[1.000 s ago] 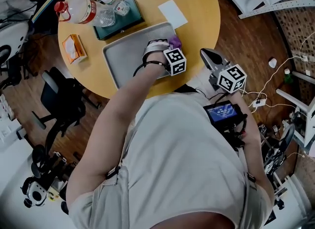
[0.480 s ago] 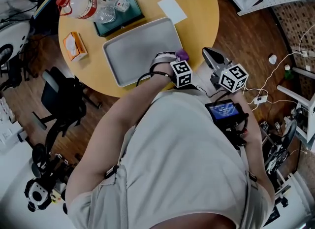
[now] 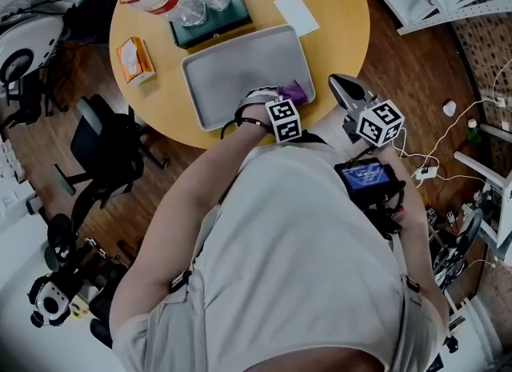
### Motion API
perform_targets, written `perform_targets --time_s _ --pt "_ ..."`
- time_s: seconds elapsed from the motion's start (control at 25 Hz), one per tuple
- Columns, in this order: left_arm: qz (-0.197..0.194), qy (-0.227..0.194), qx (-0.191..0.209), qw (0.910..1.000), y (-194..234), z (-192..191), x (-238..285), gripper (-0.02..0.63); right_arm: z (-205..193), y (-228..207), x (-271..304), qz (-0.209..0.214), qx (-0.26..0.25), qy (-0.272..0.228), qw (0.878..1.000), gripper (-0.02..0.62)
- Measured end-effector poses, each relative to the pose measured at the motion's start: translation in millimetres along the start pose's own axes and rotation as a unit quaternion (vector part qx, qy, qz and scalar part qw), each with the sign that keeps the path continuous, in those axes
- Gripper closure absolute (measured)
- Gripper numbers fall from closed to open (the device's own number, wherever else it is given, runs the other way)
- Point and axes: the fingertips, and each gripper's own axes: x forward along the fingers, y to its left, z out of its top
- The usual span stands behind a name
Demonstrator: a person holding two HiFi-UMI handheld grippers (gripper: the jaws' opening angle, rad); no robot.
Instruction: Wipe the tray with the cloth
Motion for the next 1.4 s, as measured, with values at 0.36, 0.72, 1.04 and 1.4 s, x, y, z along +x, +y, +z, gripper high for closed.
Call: perform_targets --time_s 0.36,0.72,1.04,1.4 --pt "0.027 0.021 -0.013 0.9993 -20.4 -106.6 -16.6 0.543 1.7 37.8 41.4 0.048 -0.022 0.014 0.999 0.592" --pt "0.033 0.038 -0.055 0.9973 -36.3 -211.8 -31.3 0.543 2.0 65.7 69.3 0.07 -0.038 0.025 0.997 0.592" --pt "0.049 0.045 -0.045 0.9968 -31.4 -222.7 -35.5 0.54 7.6 75.4 78.5 0.073 -0.043 0.03 0.996 0.592" --pt "0.054 0.045 -0.075 0.9947 -2.8 -232.7 -31.5 0.54 1.8 68.4 73.0 0.061 -0.034 0.029 0.997 0.592"
